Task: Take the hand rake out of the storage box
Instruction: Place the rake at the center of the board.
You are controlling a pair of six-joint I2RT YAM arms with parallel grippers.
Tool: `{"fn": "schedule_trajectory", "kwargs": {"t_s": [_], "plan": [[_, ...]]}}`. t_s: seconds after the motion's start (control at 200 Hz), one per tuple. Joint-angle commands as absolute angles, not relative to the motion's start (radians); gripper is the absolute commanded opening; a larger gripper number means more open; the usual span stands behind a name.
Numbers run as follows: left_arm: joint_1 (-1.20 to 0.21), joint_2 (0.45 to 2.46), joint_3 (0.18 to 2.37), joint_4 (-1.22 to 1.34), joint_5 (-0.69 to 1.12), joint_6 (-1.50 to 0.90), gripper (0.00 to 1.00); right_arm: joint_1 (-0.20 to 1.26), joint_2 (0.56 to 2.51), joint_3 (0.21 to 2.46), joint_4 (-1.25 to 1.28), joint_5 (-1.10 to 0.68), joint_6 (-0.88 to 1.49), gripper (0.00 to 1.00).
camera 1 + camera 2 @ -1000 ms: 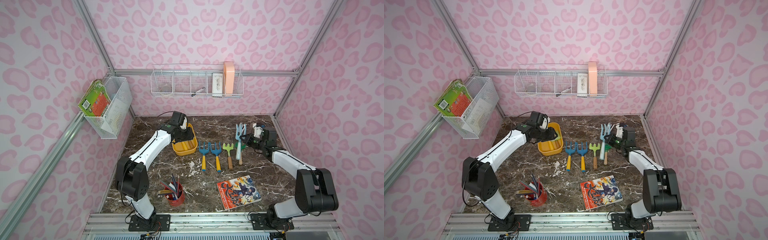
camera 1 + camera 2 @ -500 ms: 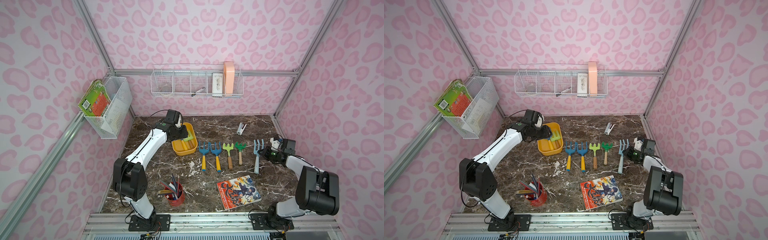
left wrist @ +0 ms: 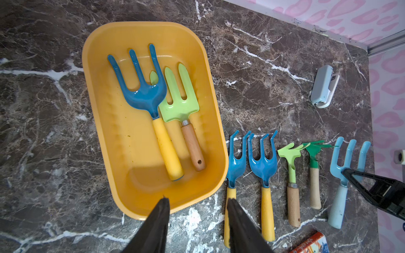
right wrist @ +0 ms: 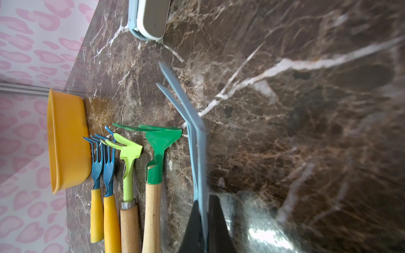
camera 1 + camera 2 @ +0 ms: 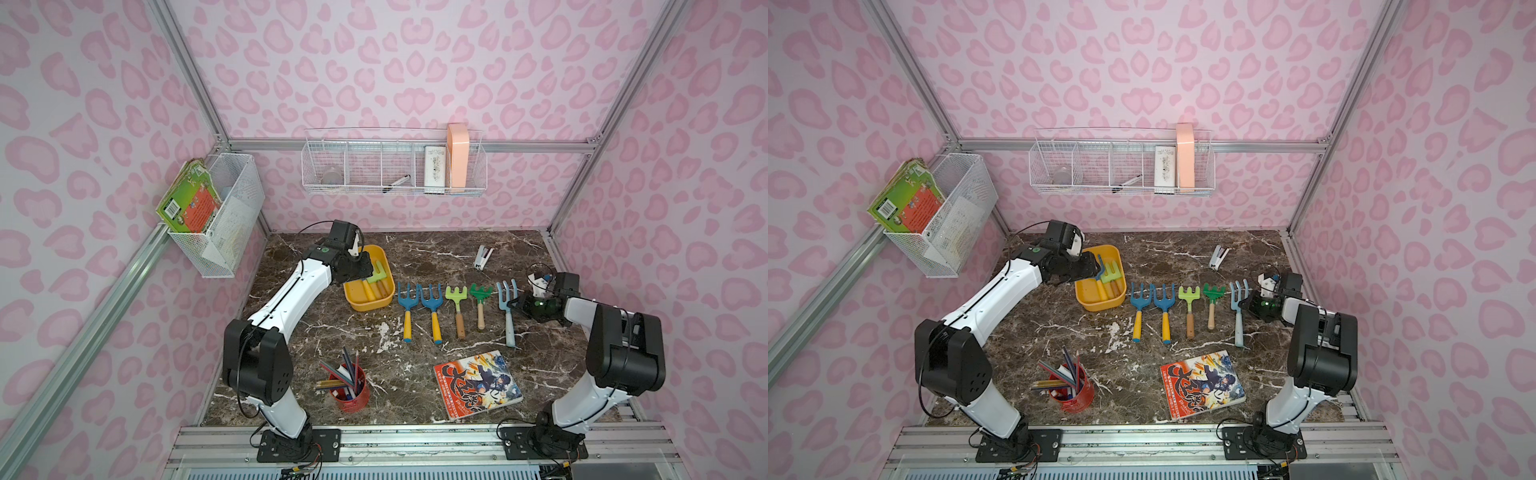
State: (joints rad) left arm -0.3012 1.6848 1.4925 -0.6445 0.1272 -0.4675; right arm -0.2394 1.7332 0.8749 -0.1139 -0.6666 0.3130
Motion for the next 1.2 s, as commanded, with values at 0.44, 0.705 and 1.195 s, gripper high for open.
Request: {"fn": "schedule_trajectory", "kwargs": {"t_s": [0.44, 0.705, 1.195], "plan": [[-0.297, 1.664, 1.483, -0.649, 0.107, -0.468, 0.48, -0.225, 1.827, 0.932, -0.127, -0.655, 0.293, 0.13], [-0.290, 1.672, 1.483, -0.654, 0.093, -0.466, 0.48, -0.225, 1.839, 0.940, -0.133, -0.628, 0.288, 0.22], [-0.287, 1.697, 1.478, -0.671, 0.062, -0.454, 0.48, -0.229, 1.797, 0.974, -0.201, -0.513, 0.270, 0.31]]}}
